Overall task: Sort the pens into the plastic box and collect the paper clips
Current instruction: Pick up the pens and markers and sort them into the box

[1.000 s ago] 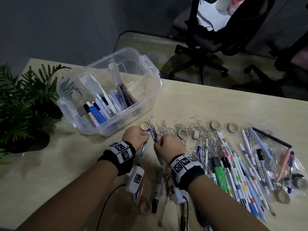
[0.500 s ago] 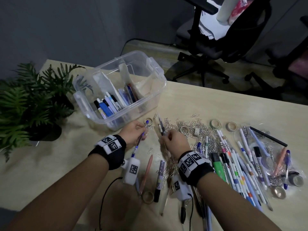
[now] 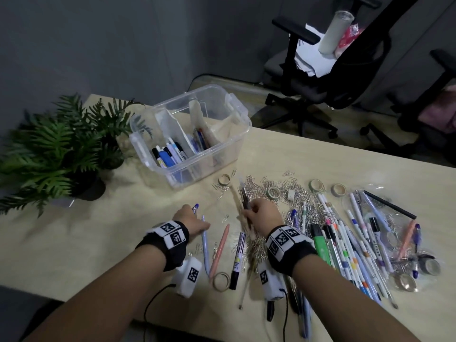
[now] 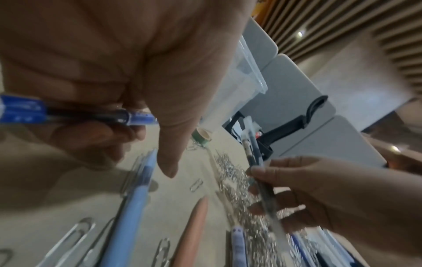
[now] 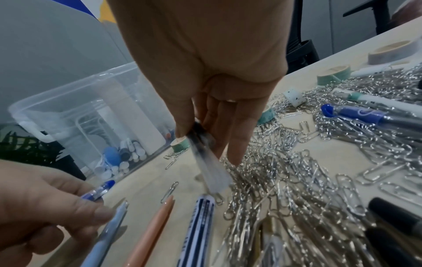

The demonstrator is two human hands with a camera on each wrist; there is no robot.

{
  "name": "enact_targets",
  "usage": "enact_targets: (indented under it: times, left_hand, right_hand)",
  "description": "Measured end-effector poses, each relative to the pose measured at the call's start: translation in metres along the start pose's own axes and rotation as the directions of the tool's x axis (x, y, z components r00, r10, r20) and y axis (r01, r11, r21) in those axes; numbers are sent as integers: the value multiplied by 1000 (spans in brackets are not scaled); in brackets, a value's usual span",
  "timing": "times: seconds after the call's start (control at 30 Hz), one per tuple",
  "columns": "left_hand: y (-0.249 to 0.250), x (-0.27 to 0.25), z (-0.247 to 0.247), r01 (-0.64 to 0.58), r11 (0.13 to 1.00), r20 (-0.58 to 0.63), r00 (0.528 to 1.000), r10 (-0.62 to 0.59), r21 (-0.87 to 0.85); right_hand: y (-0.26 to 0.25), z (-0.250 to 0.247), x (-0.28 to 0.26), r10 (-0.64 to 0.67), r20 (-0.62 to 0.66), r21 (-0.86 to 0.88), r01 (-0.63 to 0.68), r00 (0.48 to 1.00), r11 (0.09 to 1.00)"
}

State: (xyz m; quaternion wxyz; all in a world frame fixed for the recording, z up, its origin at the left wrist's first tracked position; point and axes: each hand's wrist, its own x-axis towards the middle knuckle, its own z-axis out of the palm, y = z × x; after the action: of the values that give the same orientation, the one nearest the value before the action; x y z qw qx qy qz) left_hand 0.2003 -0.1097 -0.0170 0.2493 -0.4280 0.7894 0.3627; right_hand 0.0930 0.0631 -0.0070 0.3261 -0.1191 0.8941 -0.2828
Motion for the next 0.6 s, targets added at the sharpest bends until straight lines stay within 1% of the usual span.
enact_targets:
  times: [0.03, 0.1, 0.2, 0.33, 0.43, 0.5, 0.53, 0.6]
  left_hand:
    - [0, -2, 3, -10, 999, -11, 1000, 11, 38]
    - [2, -5, 7, -22, 994, -8, 1000, 23, 110]
    - [8, -7, 9, -33, 978, 34, 999, 27, 206]
    - [15, -8, 8, -20, 972, 36, 999, 12, 233]
    - [22, -12, 5, -68, 968, 57, 997, 56, 243]
    - [29, -16, 1, -128, 968, 67, 991, 116, 217]
    - [33, -17, -2, -157, 973, 72, 987, 147, 171]
    - [44, -21, -9, -217, 976, 110, 970, 216, -2]
  right_hand:
    - [0, 0, -1, 1, 4, -12, -1, 1000, 1000]
    - [-1, -2, -4, 6, 21, 22, -7, 1000, 1000]
    - [-2, -6, -7, 17, 39, 162, -23, 999, 986]
    - [-8, -15, -17, -25, 49, 243, 13, 998, 970]
    - [-12, -23, -24, -53, 58, 279, 35, 997, 960]
    - [-14, -29, -27, -69, 70, 306, 44, 995, 951]
    - [-14, -31, -27, -86, 62, 297, 64, 994, 953]
    - [-17, -39, -26, -142, 29, 249, 130, 989, 960]
